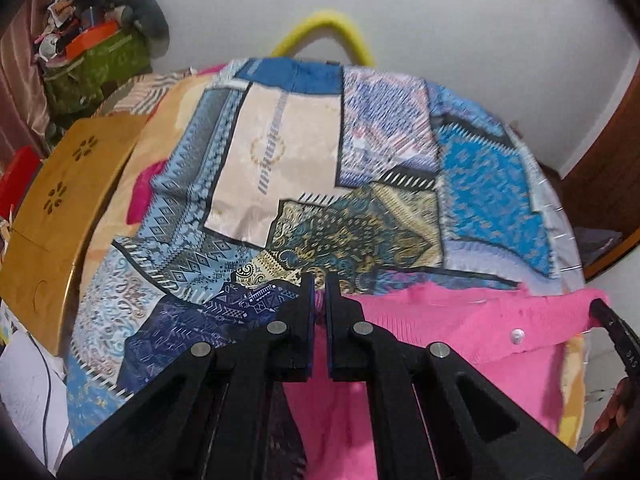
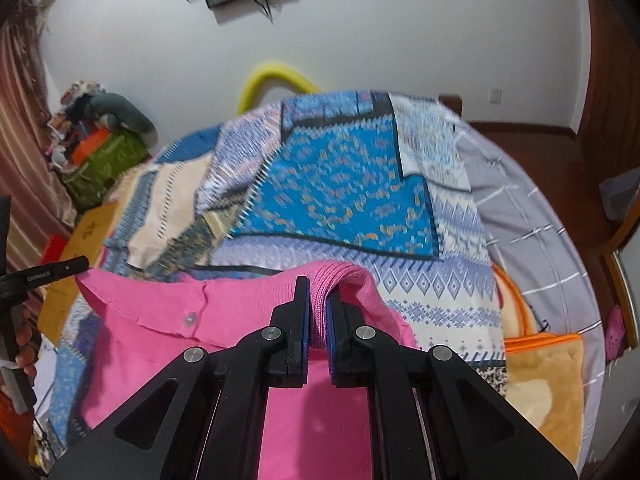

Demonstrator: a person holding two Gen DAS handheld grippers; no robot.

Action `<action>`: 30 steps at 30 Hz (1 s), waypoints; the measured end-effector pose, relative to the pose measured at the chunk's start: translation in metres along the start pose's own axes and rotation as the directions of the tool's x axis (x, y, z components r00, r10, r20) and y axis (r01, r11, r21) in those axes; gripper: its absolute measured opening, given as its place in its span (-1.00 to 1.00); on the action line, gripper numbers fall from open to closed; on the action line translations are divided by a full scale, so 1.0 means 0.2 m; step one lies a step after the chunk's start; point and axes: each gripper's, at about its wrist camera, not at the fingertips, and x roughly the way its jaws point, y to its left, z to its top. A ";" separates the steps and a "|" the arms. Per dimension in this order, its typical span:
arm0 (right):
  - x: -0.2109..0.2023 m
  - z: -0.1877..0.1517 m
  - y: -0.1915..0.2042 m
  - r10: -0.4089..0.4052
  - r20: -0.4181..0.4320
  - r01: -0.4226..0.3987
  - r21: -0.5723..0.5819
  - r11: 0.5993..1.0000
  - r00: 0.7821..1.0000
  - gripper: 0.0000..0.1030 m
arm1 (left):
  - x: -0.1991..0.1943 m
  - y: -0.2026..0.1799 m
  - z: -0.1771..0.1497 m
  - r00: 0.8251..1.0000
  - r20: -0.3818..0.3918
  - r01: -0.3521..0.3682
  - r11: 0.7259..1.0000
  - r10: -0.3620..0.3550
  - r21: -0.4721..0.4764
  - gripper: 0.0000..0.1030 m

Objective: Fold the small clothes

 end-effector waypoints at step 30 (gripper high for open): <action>-0.28 -0.32 0.02 -0.042 -0.121 0.032 -0.084 0.996 0.992 0.45 | -0.34 0.07 -0.30 1.000 -0.011 -0.011 0.988 0.013 0.154 0.42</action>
